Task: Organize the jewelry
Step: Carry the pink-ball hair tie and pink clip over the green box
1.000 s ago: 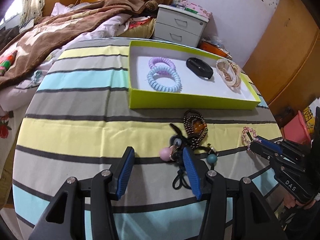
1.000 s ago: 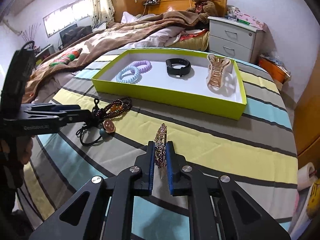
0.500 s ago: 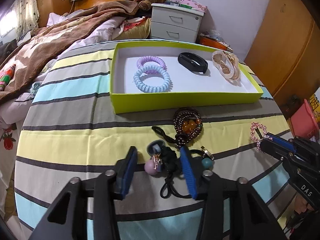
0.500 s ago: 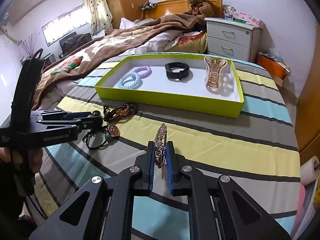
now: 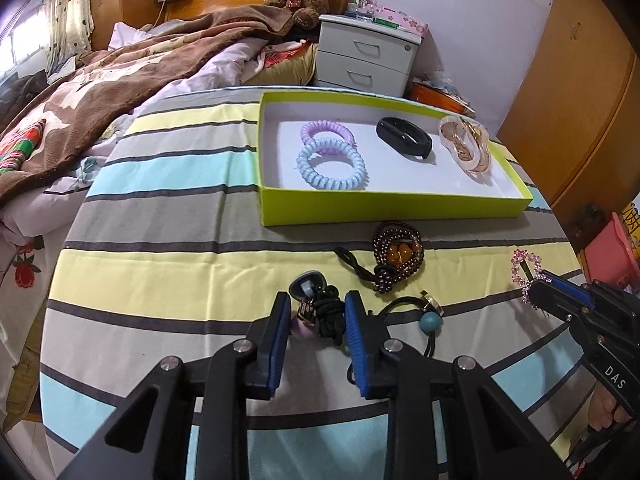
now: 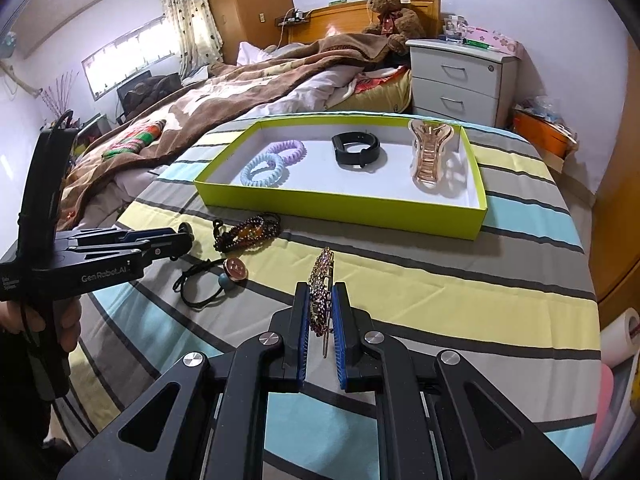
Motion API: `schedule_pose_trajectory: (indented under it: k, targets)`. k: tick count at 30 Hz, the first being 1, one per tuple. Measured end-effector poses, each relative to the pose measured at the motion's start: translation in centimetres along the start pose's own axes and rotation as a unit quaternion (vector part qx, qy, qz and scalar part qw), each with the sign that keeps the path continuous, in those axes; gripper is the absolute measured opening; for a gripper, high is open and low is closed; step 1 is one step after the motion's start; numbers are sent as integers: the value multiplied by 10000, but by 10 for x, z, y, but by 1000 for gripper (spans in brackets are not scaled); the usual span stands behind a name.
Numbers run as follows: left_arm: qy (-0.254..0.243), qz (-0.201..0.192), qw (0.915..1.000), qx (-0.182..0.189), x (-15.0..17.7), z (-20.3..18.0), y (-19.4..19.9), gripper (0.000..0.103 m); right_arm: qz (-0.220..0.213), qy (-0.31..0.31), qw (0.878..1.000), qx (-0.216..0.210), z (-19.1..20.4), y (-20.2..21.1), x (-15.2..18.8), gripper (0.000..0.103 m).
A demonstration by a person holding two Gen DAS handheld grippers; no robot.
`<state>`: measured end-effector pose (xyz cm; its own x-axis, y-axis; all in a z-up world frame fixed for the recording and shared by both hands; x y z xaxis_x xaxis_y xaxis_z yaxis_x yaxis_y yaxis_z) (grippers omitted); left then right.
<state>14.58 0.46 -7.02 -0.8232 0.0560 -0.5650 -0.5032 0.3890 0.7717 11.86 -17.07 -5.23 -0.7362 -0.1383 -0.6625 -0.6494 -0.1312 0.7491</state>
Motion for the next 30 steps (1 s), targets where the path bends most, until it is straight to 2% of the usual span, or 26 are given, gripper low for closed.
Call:
schedule_pose_trajectory:
  k: [11,21,30]
  targets:
    - [20,-265,9996,49,-10,0,20,28,-158,-84,9998,26,1,12,-12,11]
    - [-65,-564,9982,174,-40,-3,37,28,-379,-222,9990,50,-1,21,-40,11]
    - [-113,-665,9973,295,-70,-6,31,28,-370,-405,9985,92,-7,2,-70,11]
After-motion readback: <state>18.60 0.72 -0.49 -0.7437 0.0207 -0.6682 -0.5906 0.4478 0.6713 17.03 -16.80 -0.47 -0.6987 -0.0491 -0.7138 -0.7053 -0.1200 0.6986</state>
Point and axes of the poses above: each gripper's, at about its wrist camera, not at the fingertips, and y roughly against the way its jaws point, z to its left, x to its underside, the point moved 6 cm from there along -y, roughly the way its jaws point, and after that the axes turned 11 degrees about x, right-handed, at the moved point
